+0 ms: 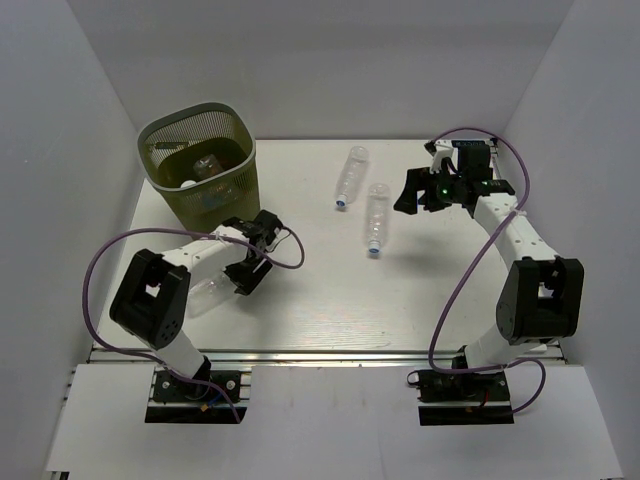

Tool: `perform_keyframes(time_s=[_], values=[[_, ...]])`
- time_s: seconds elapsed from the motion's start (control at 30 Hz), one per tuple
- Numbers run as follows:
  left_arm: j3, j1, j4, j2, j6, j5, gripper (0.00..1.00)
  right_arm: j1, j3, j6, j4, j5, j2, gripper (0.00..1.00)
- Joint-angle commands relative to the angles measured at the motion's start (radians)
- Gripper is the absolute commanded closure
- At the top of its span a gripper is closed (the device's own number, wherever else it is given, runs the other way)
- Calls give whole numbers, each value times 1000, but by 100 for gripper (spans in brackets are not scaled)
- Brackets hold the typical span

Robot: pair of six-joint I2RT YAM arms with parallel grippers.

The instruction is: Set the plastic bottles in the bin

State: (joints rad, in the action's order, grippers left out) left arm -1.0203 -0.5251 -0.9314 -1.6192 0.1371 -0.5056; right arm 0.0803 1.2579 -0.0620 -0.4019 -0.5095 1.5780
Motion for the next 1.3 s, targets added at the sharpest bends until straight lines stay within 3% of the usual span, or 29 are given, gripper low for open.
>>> perform_keyframes(time_s=[0.0, 0.23, 0.3, 0.33, 0.37, 0.43, 0.47, 0.53, 0.63, 0.73, 0.9, 0.97, 1.07, 1.1, 1.2, 1.27], values=[[55, 7, 107, 30, 77, 36, 1, -2, -12, -18, 18, -24, -52, 10], [123, 7, 239, -8, 110, 82, 2, -2, -18, -9, 23, -50, -55, 10], [132, -4, 262, -21, 119, 128, 6, -2, -22, -7, 26, -52, -55, 10], [132, -4, 272, -21, 119, 156, 13, -2, -22, -9, 26, -52, -55, 10], [132, -13, 272, -21, 119, 186, 33, -2, -23, -9, 28, -53, -55, 10], [120, -13, 272, -10, 119, 251, 48, -2, -34, -19, 25, -50, -53, 13], [88, -13, 272, 4, 119, 272, 55, -2, -37, -25, 25, -50, -59, 14], [13, -33, 261, 63, 119, 365, 58, -2, -48, -38, 23, -47, -56, 18], [-95, -61, 261, 146, 119, 538, 59, -5, -54, -44, 25, -47, -55, 19], [-319, -70, 301, 235, 119, 688, 59, -2, -38, -39, 14, -52, -43, 19], [-627, -53, 362, 206, 53, 756, 59, 4, -6, -21, 3, -58, -3, 22], [-696, -44, 411, 197, 22, 681, 60, 7, 8, -19, -3, -63, 2, 22], [-660, -35, 564, 251, -17, 359, 60, 6, 8, -35, -5, -61, 1, 22], [-611, -35, 653, 265, -17, 147, 60, 7, 6, -39, -6, -60, 4, 22], [-577, 5, 736, 274, -39, -127, 60, 13, 8, -87, -23, -47, -3, 22], [-595, 26, 726, 245, -60, -196, 60, 22, 11, -114, -34, -31, -3, 22]])
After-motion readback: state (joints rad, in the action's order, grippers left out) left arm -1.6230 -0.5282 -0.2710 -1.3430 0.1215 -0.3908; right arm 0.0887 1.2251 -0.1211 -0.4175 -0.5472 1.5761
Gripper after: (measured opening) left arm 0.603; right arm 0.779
